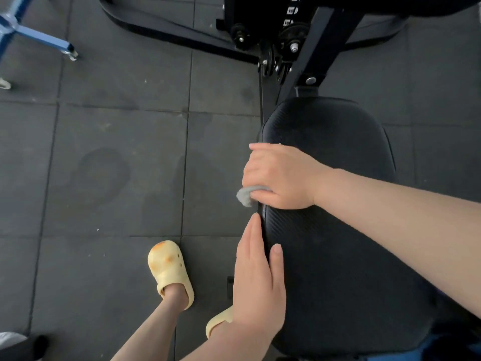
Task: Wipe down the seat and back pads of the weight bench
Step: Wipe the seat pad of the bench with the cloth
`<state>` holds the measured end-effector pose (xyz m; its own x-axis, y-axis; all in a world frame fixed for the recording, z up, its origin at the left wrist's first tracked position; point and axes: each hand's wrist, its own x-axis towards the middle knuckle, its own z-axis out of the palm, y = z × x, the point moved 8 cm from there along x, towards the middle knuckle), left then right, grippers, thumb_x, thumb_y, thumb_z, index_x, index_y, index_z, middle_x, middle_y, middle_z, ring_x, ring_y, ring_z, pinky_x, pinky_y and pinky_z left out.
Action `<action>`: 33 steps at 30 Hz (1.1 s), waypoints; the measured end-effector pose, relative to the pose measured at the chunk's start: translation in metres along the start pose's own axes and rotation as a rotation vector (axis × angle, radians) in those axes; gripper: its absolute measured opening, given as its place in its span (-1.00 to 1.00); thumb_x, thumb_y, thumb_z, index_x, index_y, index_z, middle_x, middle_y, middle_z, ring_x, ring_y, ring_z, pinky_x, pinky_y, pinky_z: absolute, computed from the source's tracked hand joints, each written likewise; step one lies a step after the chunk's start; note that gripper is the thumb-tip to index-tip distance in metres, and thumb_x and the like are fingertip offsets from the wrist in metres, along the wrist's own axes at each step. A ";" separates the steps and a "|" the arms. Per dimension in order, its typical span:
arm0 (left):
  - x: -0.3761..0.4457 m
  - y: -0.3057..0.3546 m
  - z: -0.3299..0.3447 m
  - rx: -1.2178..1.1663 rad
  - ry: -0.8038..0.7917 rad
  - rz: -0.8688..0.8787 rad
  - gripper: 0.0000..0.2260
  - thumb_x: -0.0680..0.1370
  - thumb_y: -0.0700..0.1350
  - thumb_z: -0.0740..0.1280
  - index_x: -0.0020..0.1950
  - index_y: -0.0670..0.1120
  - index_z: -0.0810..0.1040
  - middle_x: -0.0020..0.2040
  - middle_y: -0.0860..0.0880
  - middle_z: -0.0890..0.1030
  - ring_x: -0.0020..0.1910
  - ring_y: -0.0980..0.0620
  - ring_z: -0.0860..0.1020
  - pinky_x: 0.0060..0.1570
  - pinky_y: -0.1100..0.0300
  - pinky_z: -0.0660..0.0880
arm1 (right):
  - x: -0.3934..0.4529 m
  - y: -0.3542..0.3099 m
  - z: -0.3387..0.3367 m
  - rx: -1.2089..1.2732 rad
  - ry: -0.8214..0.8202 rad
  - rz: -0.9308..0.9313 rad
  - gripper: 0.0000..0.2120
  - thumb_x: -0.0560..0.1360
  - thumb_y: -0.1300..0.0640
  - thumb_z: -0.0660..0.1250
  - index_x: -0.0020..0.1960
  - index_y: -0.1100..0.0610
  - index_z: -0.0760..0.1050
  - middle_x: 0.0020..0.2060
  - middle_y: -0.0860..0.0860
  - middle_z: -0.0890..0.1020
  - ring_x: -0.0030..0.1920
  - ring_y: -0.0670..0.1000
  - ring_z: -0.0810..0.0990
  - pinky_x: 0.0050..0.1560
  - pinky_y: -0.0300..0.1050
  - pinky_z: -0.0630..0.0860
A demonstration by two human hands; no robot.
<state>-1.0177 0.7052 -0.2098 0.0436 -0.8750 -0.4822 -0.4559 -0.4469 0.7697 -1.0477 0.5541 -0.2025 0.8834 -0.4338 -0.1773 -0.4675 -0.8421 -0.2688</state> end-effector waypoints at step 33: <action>0.008 0.003 -0.007 0.067 -0.106 0.071 -0.49 0.59 0.12 -0.01 0.47 0.26 -0.18 0.45 0.43 -0.08 0.40 0.51 -0.10 0.30 0.59 -0.12 | -0.109 0.009 0.000 0.571 0.311 0.758 -0.64 0.61 0.16 0.19 0.40 0.03 0.40 0.44 -0.10 0.35 0.47 -0.19 0.18 0.41 -0.44 0.02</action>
<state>-1.0122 0.6958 -0.2079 -0.0830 -0.8777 -0.4720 -0.5131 -0.3684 0.7753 -1.1486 0.5940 -0.1852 0.2768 -0.9260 -0.2568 -0.7847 -0.0636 -0.6166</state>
